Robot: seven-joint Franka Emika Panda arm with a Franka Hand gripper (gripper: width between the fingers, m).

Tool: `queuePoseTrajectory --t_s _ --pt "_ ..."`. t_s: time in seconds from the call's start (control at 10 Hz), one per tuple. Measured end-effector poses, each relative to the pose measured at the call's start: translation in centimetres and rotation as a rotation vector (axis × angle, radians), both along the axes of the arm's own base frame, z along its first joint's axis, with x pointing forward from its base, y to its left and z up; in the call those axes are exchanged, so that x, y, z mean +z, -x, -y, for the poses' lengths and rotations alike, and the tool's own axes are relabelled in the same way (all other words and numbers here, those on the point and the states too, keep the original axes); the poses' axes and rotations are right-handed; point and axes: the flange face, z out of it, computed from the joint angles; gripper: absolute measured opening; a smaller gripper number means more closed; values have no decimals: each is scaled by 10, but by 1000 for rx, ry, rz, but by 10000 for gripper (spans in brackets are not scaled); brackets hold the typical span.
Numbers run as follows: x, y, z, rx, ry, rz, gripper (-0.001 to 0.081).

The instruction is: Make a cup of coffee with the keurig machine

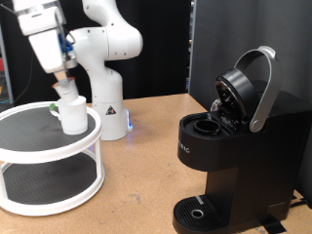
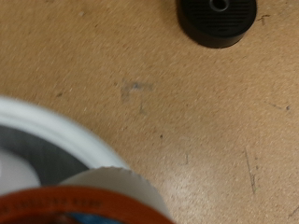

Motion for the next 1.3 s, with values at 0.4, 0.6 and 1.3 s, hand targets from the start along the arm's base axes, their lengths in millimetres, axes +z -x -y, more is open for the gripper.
queuePoseTrajectory --t_s 0.4,0.6,1.3 --pt "2 -13 -19 -24 -4 -27 446" --pt "3 -23 -37 14 -91 9 446" --pt "12 -67 -85 8 -96 37 435"
